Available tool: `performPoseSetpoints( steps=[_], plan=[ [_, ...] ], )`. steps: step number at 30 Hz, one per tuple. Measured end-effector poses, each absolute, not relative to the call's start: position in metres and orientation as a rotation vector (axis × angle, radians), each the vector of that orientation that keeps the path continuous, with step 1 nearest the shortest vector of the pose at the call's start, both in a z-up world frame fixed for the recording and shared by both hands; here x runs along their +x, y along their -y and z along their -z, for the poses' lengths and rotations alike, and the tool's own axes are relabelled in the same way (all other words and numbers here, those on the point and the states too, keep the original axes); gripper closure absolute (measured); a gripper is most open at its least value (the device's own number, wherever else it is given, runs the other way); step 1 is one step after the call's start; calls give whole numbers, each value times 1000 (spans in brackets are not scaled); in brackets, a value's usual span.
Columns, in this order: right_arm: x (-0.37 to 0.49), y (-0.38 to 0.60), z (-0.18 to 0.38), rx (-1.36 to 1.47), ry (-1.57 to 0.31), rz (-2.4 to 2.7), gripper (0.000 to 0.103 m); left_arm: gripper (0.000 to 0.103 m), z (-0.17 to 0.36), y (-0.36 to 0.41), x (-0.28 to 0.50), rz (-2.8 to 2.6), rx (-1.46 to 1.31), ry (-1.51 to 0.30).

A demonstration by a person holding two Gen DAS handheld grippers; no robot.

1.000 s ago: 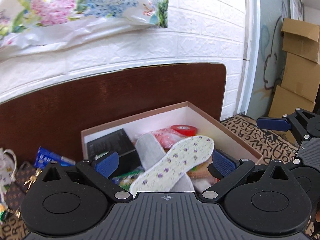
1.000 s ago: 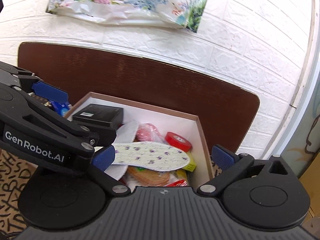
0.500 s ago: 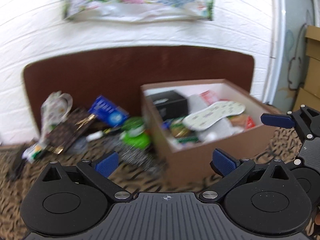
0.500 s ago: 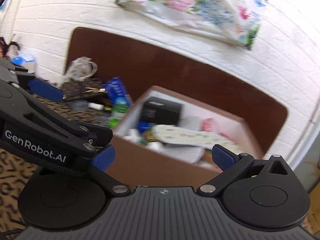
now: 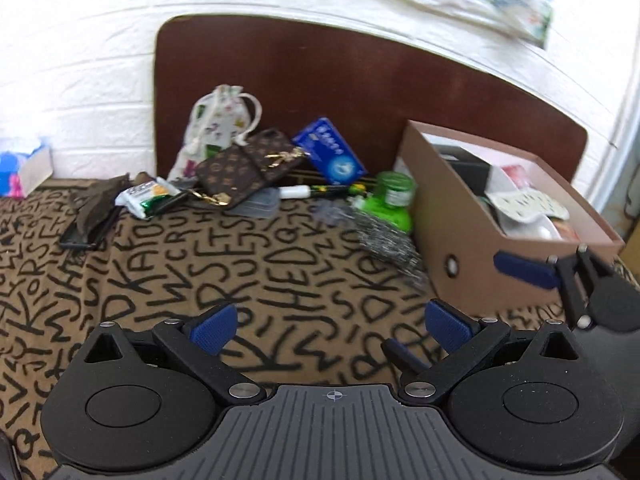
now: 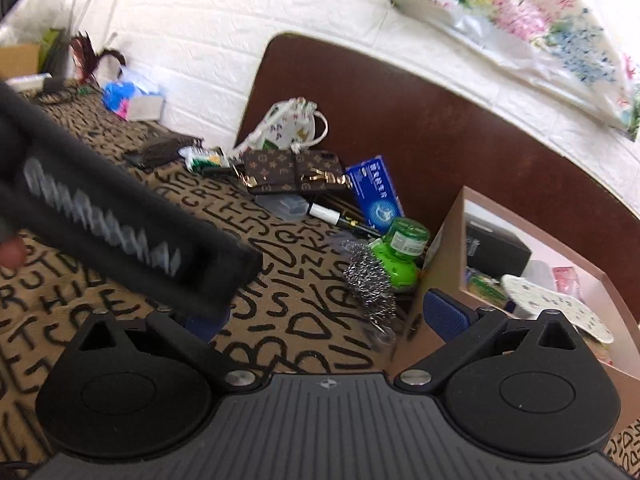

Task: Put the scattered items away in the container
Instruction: 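Withdraw the left gripper and move it to the steel wool scrubber, then grasp the steel wool scrubber with the left gripper and lift it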

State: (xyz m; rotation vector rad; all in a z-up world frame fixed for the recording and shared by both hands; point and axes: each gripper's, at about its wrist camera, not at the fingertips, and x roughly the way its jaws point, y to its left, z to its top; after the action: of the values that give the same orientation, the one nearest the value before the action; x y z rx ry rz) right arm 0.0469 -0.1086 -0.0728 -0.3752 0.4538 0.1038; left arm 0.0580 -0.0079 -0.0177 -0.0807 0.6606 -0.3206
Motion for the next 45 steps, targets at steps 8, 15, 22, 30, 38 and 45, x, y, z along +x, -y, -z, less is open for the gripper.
performPoseSetpoints(
  steps=[8, 15, 22, 30, 38, 45],
  plan=[
    [96, 82, 98, -458, -491, 25, 20, 8, 32, -1, 111, 350, -61, -687],
    [130, 81, 115, -592, -514, 108, 31, 16, 41, -2, 160, 442, -130, -719],
    [148, 86, 137, -742, -555, 161, 41, 21, 57, 30, 204, 541, -111, -761],
    [157, 102, 138, -683, -584, 146, 55, 21, 70, 66, 230, 620, -99, -794],
    [147, 113, 130, -577, -597, 103, 66, 71, 80, 70, 236, 706, -131, -843],
    [106, 117, 107, -403, -629, -9, 67, 80, 68, 54, 196, 690, -134, -843]
  ],
)
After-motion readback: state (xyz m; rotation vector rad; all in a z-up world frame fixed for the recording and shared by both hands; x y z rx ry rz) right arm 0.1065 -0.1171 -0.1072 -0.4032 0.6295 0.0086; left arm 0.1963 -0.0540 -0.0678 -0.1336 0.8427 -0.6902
